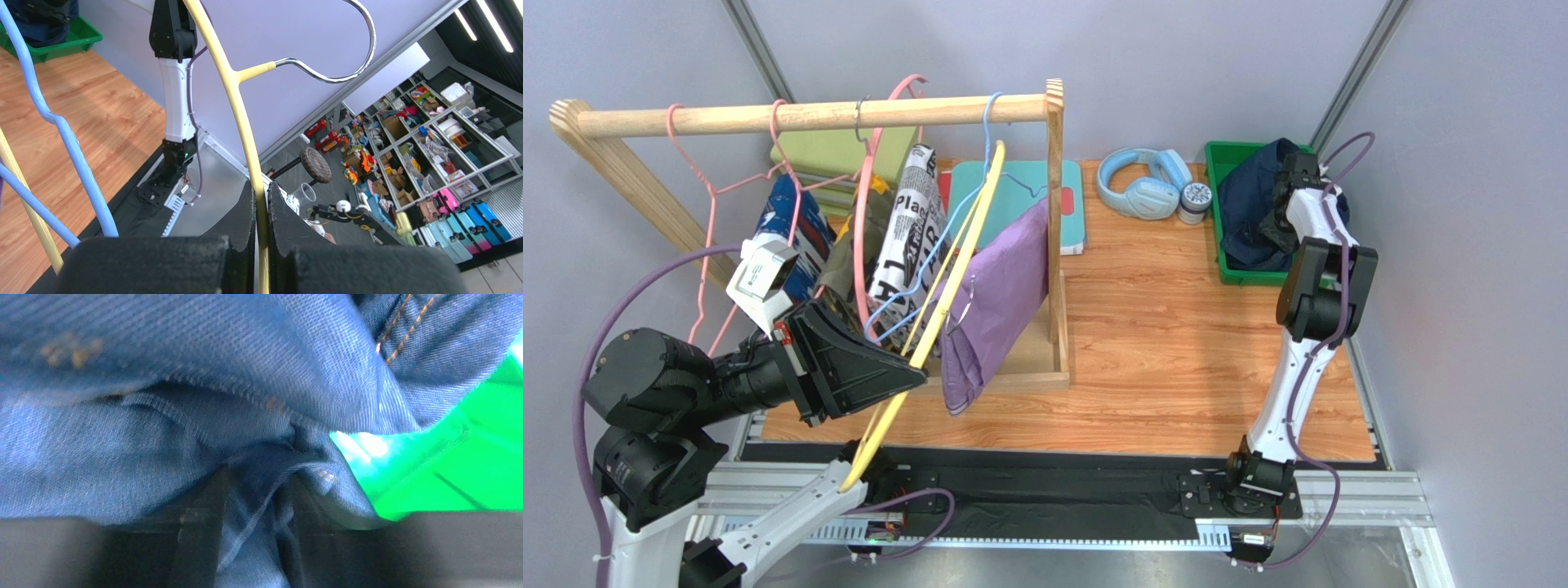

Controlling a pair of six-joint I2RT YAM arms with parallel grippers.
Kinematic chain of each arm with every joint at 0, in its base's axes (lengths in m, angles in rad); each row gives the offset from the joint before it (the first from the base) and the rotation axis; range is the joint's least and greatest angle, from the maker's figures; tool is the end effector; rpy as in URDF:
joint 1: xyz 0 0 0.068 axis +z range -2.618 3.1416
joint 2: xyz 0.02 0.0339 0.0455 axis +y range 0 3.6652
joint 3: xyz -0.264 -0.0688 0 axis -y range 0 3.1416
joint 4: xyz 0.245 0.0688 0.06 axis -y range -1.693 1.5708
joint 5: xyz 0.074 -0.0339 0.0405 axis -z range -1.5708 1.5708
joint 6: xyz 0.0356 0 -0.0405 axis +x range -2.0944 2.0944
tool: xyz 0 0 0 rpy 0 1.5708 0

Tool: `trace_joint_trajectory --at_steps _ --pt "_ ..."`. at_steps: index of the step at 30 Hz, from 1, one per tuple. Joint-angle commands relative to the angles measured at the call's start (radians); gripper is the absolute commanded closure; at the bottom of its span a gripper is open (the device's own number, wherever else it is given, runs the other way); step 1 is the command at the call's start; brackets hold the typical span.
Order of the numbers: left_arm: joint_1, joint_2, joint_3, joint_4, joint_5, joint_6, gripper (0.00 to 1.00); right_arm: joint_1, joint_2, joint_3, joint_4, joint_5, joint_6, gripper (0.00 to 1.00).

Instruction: Remove the trousers from the hanger

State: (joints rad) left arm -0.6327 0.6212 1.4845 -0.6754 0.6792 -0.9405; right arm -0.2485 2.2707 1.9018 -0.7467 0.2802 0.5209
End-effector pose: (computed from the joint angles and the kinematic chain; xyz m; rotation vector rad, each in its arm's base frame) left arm 0.0020 -0.0292 0.5113 0.4156 1.6310 -1.7102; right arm 0.4704 -0.1295 0.1859 1.0708 2.4150 -0.2859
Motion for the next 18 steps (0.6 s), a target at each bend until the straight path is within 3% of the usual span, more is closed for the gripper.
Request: trace_joint_trajectory --at_steps 1,3,6,7,13,18 --pt "-0.012 -0.006 0.068 0.131 0.108 0.000 1.00 0.021 -0.133 0.078 -0.115 0.051 -0.039 0.40" --pt "-0.012 -0.015 0.076 0.132 0.103 -0.006 1.00 0.028 -0.170 0.108 -0.181 0.059 -0.044 0.26" --pt "-0.012 -0.026 0.086 0.142 0.102 -0.012 1.00 0.046 -0.276 0.062 -0.220 0.092 -0.050 0.23" --pt "-0.012 -0.026 0.088 0.142 0.105 -0.014 1.00 0.054 -0.308 0.030 -0.221 0.111 -0.056 0.13" --pt "-0.012 -0.034 0.111 0.148 0.091 -0.060 1.00 0.144 -0.626 -0.230 -0.214 0.181 -0.067 0.11" --pt "-0.012 -0.043 0.126 0.183 0.066 -0.173 1.00 0.299 -0.877 -0.365 -0.235 0.188 -0.055 0.11"
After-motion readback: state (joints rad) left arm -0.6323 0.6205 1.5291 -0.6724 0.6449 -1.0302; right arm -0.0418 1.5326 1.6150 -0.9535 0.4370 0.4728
